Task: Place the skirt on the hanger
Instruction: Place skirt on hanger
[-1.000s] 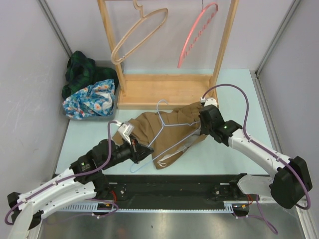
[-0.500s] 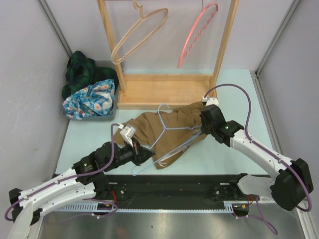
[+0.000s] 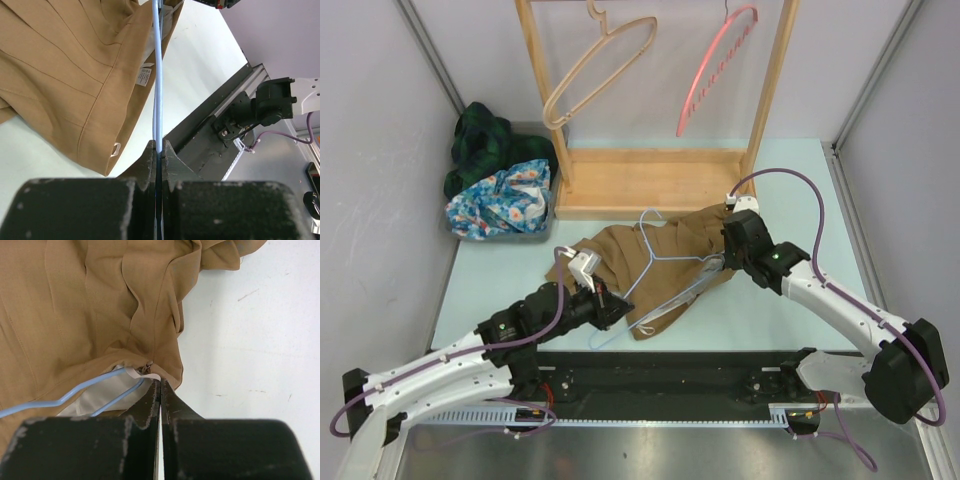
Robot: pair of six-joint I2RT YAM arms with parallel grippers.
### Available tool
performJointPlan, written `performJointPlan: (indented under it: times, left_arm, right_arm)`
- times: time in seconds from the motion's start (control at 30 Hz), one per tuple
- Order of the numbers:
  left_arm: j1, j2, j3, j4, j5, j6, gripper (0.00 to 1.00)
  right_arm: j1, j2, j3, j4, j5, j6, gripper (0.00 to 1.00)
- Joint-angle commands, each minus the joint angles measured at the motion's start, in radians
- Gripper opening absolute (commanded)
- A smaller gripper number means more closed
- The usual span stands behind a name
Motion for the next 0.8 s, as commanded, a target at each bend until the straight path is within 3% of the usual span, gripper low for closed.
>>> performJointPlan:
  times: [0.0, 0.5, 0.77]
  left_arm:
    - [-0.009, -0.004, 0.010, 0.068, -0.014, -0.007, 0.00]
    - [-0.038, 0.082, 0.002, 0.219, 0.006, -0.001, 0.00]
    - [-0.055, 0.015, -0.016, 0.258, -0.040, -0.001, 0.00]
  right_arm:
    - [-0.005, -0.020, 0.007, 0.041, 0.008, 0.008, 0.00]
    - [-0.008, 0.002, 0.029, 0.057, -0.047, -0.016, 0.00]
    - [-0.006, 0.017, 0.021, 0.051, -0.039, -0.018, 0.00]
